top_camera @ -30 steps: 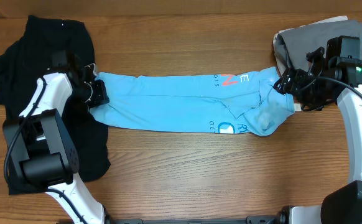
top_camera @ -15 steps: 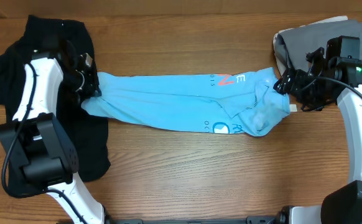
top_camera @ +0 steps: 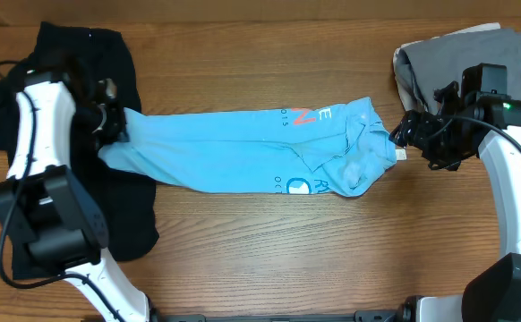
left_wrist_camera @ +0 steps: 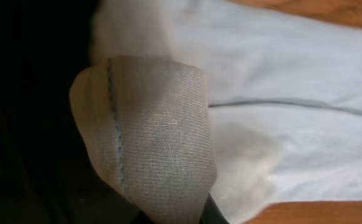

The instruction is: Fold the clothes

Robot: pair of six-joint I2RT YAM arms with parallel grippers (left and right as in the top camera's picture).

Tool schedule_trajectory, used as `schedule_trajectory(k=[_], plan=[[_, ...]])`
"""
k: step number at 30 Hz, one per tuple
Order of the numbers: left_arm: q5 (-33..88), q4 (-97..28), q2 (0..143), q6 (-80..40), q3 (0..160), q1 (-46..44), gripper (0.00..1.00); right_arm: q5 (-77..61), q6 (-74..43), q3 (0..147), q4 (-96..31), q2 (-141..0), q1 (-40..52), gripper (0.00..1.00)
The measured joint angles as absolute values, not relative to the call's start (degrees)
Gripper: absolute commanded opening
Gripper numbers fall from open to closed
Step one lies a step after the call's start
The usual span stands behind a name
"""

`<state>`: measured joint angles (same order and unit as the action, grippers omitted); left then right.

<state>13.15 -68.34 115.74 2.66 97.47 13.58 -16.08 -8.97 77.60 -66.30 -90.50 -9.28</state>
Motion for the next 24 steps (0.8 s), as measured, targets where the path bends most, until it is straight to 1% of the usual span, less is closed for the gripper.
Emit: schedule_trajectory(k=[7,14,19,24], plan=[[11.49,-67.0,115.74,4.49,97.49,0.47,0.04,-16.05,-8.93,77.56,-65.65,-90.5,-9.28,0.84],[10.02,-62.46,115.74,4.49,97.51,-12.23,0.04,-16.03,-8.95,77.54,-65.54,-90.5,-9.28,0.84],[8.25,-60.34,115.74,4.45,97.51,-17.96,0.04,-16.05,-8.97,77.54,-65.54,-90.5,-9.28,0.84],[7.81,-58.04,115.92,3.33,97.51,-21.19,0.04,-16.05,-8.95,77.54,-65.34,-90.5,-9.28,0.84]])
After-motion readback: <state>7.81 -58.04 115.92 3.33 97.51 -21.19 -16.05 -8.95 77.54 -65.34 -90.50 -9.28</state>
